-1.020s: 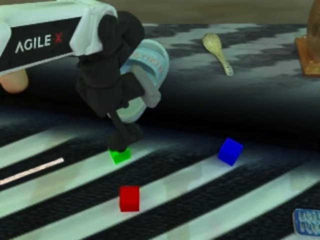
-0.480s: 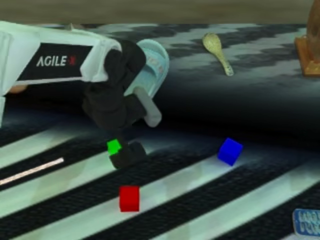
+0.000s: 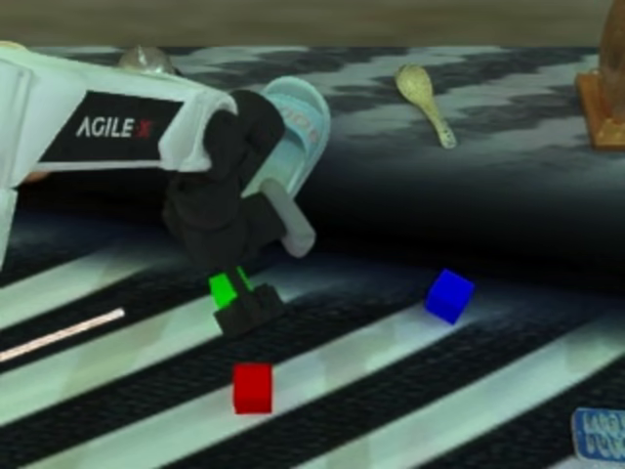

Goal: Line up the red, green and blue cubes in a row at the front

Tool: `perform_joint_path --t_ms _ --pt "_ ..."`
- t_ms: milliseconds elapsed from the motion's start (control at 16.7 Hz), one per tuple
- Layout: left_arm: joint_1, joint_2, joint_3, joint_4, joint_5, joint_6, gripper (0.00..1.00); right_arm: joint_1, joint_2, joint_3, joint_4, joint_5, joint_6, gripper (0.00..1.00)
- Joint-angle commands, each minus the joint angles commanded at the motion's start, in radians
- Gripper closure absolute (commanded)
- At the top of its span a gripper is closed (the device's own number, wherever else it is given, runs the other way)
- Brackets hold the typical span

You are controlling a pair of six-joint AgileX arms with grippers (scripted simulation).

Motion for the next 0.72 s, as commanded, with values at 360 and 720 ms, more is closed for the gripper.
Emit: perform_joint_path --t_ms 360,720 --pt "0.0 0.0 0.0 0.0 0.0 0.0 0.6 0.0 0.0 0.0 0.0 0.0 0.0 0.0" --pt "0.0 0.0 0.0 0.0 0.0 0.0 1.0 0.0 0.0 0.0 0.0 0.0 0.0 0.0"
